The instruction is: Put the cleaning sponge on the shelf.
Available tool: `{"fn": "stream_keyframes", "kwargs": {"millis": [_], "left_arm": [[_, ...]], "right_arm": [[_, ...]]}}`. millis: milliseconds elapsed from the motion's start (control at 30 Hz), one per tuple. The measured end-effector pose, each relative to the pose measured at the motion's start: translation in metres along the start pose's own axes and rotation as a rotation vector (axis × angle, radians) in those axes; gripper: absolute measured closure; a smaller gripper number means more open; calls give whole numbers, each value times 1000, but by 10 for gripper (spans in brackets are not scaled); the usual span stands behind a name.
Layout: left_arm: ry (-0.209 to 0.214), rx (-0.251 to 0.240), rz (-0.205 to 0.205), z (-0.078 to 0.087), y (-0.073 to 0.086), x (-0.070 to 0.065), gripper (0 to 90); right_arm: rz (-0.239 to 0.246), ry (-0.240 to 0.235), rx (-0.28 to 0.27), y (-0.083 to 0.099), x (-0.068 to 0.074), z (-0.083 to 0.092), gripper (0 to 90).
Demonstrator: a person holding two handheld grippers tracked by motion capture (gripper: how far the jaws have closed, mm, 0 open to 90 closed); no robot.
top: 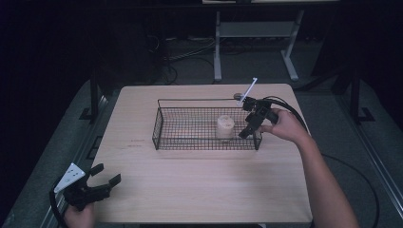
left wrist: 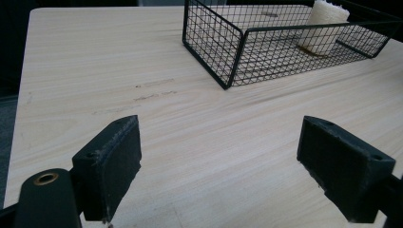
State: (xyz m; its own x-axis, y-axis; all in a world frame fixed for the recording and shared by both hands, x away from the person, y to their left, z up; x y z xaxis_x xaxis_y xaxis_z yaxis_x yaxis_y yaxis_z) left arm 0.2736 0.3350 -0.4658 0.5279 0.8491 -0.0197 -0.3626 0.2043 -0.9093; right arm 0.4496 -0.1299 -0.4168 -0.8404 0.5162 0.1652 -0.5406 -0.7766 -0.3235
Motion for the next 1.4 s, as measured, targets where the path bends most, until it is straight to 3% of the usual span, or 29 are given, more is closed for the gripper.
{"fn": "stream_keyframes", "kwargs": {"millis": [767, 1267, 1400], "left_arm": [[-2, 0, -4, 0, 0, -1, 141], [-2, 4, -4, 0, 0, -1, 141], [-2, 6, -5, -1, 1, -1, 141]], "right_arm": [[3, -3, -17, 29, 11, 2, 161], [34, 13, -6, 54, 30, -2, 160], [47, 11, -33, 58, 37, 0, 160]]}}
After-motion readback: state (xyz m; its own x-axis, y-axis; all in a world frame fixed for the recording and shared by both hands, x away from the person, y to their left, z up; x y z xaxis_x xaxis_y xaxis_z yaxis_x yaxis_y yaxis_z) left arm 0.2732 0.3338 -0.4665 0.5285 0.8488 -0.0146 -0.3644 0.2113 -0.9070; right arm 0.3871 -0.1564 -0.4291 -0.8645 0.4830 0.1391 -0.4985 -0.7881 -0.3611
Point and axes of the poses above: each handheld gripper's, and its own axes: z roughly backward along the jaws, y roughly out of its underside, x roughly to its left, the point moved 7 cm from there along -z, roughly forward along the jaws, and after that the axes turned 6 degrees about -z, right-handed, at the moved point
